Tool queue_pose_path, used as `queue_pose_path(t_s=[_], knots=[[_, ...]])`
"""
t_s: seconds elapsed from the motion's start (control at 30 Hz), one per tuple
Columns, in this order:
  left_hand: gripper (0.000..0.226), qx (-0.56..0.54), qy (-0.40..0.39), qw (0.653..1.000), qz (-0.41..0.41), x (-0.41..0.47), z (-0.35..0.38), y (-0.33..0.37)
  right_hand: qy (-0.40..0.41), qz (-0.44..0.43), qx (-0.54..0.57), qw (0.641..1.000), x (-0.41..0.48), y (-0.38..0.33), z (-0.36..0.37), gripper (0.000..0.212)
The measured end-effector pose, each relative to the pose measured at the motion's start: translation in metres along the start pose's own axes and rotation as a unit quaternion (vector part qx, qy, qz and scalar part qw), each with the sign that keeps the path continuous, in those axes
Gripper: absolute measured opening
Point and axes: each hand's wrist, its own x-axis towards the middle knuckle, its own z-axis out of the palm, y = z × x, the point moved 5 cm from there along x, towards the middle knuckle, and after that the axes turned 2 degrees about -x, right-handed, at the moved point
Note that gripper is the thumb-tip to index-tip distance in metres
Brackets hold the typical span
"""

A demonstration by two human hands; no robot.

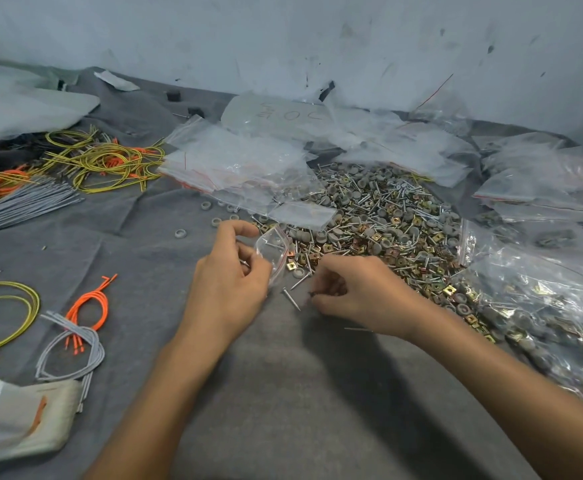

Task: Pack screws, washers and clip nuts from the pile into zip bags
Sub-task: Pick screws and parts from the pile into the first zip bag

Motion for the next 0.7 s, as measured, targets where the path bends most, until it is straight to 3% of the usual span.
queue_pose_path(t_s=[0.1,0.27,0.57,0.7], knots=[[0.038,0.001,-0.003,1.0,0.004,-0.001,0.0,0.002,0.052,-0.016,0.166,0.985,-0.013,-0.005,-0.012,0.016],[0.037,0.0,-0.002,1.0,0.003,-0.002,0.001,0.002,0.106,-0.078,0.314,0.94,-0.024,-0.023,-0.03,0.022],[0.038,0.006,-0.007,1.0,0.009,-0.003,0.002,0.003,0.103,-0.123,0.366,0.917,-0.025,-0.036,-0.038,0.026],[0.038,0.01,-0.007,1.0,0.012,-0.003,0.001,0.003,0.094,-0.115,0.339,0.929,-0.023,-0.036,-0.033,0.026]])
